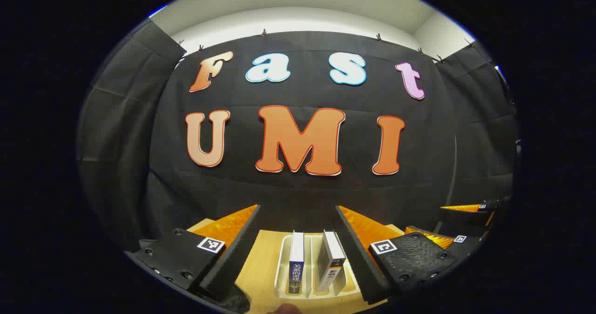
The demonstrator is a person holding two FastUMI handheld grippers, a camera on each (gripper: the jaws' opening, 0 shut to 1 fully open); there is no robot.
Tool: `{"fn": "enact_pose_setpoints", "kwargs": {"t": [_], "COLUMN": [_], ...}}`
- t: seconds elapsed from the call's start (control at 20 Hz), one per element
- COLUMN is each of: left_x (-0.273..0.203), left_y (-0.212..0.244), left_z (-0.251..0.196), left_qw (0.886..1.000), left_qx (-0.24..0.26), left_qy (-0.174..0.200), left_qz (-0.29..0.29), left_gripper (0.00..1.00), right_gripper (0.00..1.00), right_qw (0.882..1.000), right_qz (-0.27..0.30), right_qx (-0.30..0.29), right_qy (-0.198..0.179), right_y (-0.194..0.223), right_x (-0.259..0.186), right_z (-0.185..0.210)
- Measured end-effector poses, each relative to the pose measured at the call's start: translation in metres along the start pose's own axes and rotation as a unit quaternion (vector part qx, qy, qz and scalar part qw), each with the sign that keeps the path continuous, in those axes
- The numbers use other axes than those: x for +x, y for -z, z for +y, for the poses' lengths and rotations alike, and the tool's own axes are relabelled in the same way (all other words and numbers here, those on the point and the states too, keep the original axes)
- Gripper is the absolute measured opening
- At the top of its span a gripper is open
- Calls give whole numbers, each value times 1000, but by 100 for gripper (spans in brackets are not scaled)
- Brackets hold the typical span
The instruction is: Open the schoolbag, grab two books from the bookshelf and put them into the schoolbag.
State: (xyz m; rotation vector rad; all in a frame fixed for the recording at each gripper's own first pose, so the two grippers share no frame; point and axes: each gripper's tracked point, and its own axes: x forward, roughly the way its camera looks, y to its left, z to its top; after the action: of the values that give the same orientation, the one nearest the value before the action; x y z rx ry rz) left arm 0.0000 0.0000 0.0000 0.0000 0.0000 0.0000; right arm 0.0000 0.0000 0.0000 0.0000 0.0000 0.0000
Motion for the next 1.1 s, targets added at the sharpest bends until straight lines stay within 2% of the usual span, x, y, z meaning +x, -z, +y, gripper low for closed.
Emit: {"fn": "enact_pose_setpoints", "kwargs": {"t": [0.2, 0.3, 0.65, 1.1], "left_x": [-1, 2, 25, 36], "left_y": [3, 10, 13, 13], "left_z": [6, 6, 16, 43], "left_qw": [1000, 1000, 1000, 1000], "left_qx": [3, 2, 10, 12], "left_qy": [-21, -18, 15, 16], "left_qz": [-10, -1, 10, 8], "left_gripper": [98, 98, 98, 98], "right_gripper": [98, 98, 98, 98], "right_qw": [1000, 1000, 1000, 999], "right_qz": [0, 11, 1, 4], "right_qx": [-16, -8, 13, 45], "right_qy": [-14, -18, 24, 29], "right_y": [8, 14, 5, 0], "right_x": [6, 8, 25, 32], "right_z": [-4, -1, 1, 20]}}
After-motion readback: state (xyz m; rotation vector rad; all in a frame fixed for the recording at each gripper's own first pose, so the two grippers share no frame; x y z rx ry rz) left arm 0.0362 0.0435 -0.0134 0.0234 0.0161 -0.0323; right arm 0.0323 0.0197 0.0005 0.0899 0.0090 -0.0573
